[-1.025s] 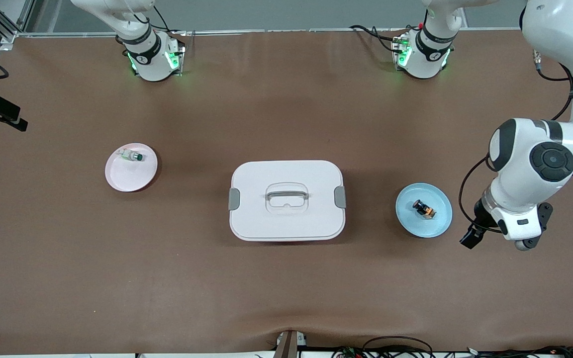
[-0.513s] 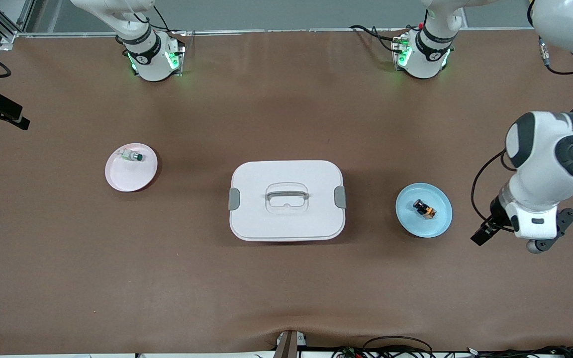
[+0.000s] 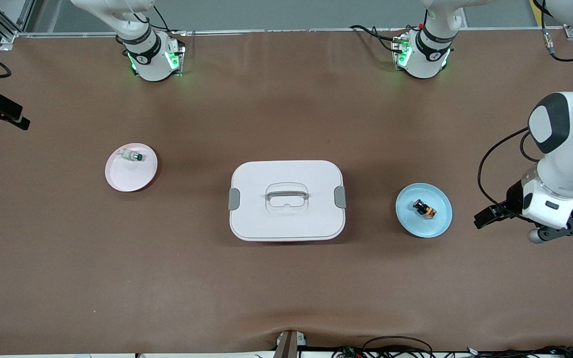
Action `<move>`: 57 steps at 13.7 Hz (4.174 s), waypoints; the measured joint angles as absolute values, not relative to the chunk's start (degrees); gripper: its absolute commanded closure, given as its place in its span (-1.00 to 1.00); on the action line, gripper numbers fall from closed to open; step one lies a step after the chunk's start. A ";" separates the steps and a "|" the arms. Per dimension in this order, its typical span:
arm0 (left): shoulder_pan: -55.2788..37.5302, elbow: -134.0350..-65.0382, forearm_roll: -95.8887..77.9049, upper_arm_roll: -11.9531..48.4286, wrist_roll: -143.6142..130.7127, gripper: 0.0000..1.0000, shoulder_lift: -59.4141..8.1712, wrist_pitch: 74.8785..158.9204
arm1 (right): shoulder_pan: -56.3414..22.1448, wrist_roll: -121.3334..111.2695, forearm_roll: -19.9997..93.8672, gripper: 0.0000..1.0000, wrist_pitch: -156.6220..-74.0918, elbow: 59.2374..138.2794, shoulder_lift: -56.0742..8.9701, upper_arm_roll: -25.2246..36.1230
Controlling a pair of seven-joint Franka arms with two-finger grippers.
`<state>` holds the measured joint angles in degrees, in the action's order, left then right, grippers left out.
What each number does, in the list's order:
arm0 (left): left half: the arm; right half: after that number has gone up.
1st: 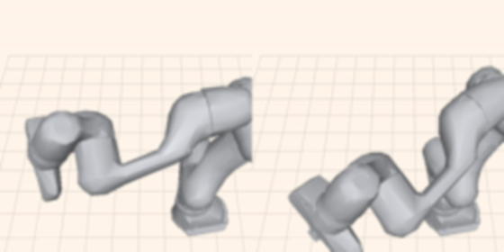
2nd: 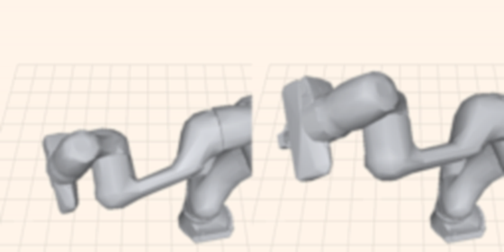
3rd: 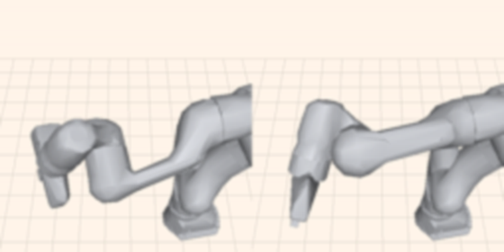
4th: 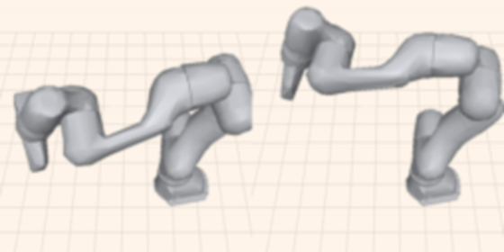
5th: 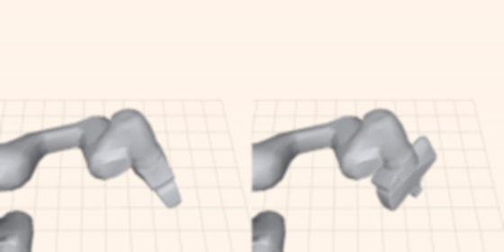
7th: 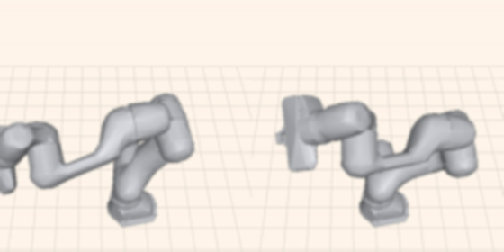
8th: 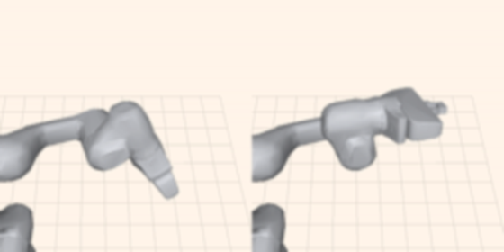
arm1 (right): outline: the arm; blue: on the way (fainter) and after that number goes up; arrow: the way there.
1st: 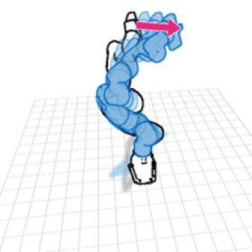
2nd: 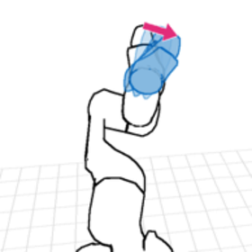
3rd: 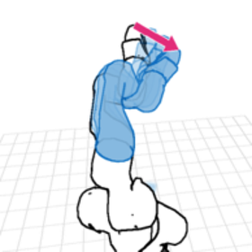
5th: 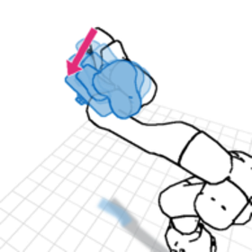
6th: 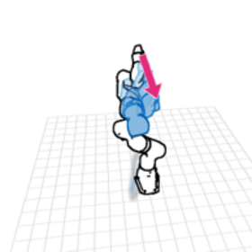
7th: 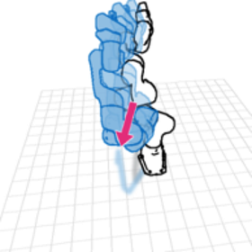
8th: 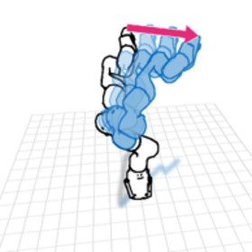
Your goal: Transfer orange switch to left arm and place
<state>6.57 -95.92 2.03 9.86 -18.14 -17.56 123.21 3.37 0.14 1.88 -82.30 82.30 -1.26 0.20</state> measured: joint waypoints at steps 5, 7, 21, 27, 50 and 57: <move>6.58 -96.53 1.68 9.66 -9.35 -1.00 -13.38 123.02 | 3.37 0.17 1.89 -1.00 -82.30 82.32 -1.26 0.20; 6.65 -96.51 1.68 9.59 -5.32 -1.00 -11.87 122.84 | 3.37 0.18 1.89 -1.00 -82.30 82.32 -1.25 0.20; 9.22 -94.64 1.68 10.03 -0.56 -1.00 -2.47 108.81 | 3.35 0.23 1.91 -1.00 -82.32 82.33 -1.25 -0.03; 4.42 -94.63 1.64 6.09 -0.11 -1.00 -1.87 108.33 | 3.35 0.25 1.90 -1.00 -82.32 82.33 -1.25 -0.03; -2.00 -91.32 1.41 -0.15 -4.99 -1.00 -0.57 97.31 | 3.11 -2.97 0.81 -1.00 -82.93 82.33 -1.25 -0.10; -2.08 -91.32 1.41 -0.15 -4.99 -1.00 -0.59 96.32 | 3.11 -2.95 0.81 -1.00 -82.91 82.38 -1.25 -0.04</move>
<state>-2.08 -91.32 1.41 -0.15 -4.99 -0.59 96.32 3.11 -2.95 0.81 -82.91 82.38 -1.25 -0.04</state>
